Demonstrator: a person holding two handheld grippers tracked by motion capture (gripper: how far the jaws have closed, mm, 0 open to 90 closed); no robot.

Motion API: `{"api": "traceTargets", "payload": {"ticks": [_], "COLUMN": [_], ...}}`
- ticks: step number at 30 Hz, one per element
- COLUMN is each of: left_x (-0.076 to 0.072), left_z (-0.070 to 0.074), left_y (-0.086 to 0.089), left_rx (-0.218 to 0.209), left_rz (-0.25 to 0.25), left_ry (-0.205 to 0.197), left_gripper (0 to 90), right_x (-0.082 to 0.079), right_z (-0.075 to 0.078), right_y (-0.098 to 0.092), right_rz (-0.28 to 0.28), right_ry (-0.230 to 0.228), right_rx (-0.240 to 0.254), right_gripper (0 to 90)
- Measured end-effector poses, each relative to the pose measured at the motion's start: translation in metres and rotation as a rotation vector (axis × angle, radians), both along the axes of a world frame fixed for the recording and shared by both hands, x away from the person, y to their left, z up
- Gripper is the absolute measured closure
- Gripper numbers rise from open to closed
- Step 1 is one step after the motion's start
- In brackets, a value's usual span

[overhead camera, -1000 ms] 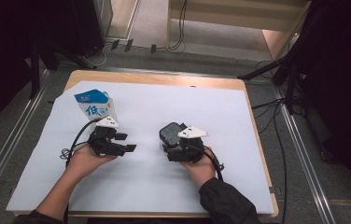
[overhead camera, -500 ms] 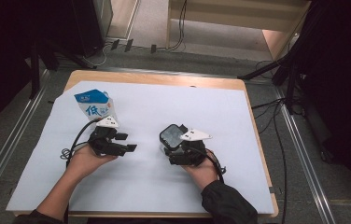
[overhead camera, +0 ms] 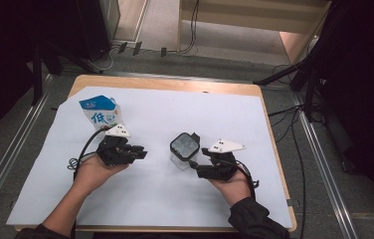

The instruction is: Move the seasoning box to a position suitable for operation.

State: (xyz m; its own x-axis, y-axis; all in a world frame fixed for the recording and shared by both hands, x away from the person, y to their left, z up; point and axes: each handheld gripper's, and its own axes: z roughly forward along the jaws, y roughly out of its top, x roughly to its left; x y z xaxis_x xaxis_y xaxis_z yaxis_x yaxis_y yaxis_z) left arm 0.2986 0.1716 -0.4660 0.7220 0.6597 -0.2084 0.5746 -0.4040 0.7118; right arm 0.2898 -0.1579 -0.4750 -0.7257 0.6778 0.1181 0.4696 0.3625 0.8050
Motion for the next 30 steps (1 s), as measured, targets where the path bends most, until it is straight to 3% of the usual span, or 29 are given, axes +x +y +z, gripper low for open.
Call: {"api": "traceTargets", "payload": {"ticks": [4, 8, 13, 14, 17, 21, 23, 30], "left_x": [0.001, 0.003, 0.009, 0.01, 0.008, 0.01, 0.012, 0.013], "left_z": [0.004, 0.006, -0.001, -0.002, -0.006, -0.01, -0.011, -0.013], "left_y": [-0.009, -0.024, -0.041, -0.044, -0.054, -0.058, -0.059, -0.064], "left_rx": [-0.029, -0.02, -0.053, -0.042, -0.034, -0.03, -0.06, -0.052], "left_rz": [-0.017, -0.031, -0.019, -0.025, -0.034, -0.036, -0.037, -0.042], "left_ry": [0.006, 0.016, 0.044, 0.044, 0.025, 0.035, 0.042, 0.038], "left_gripper": [90.0, 90.0, 90.0, 90.0, 90.0, 90.0, 90.0, 90.0], "right_x": [0.006, 0.021, 0.045, 0.049, 0.056, 0.057, 0.056, 0.054], "right_z": [0.004, 0.003, -0.005, -0.006, -0.009, -0.009, -0.01, -0.01], "right_y": [-0.013, -0.021, -0.029, -0.028, -0.026, -0.023, -0.021, -0.011], "right_rz": [-0.007, -0.006, 0.0, 0.004, 0.035, 0.06, 0.068, 0.084], "right_ry": [0.012, 0.035, 0.103, 0.109, 0.105, 0.097, 0.089, 0.056], "right_rx": [0.018, 0.014, 0.006, 0.008, -0.001, 0.006, 0.003, -0.016], "right_gripper": [49.2, 63.8, 85.5, 88.4, 90.0, 90.0, 90.0, 90.0]}}
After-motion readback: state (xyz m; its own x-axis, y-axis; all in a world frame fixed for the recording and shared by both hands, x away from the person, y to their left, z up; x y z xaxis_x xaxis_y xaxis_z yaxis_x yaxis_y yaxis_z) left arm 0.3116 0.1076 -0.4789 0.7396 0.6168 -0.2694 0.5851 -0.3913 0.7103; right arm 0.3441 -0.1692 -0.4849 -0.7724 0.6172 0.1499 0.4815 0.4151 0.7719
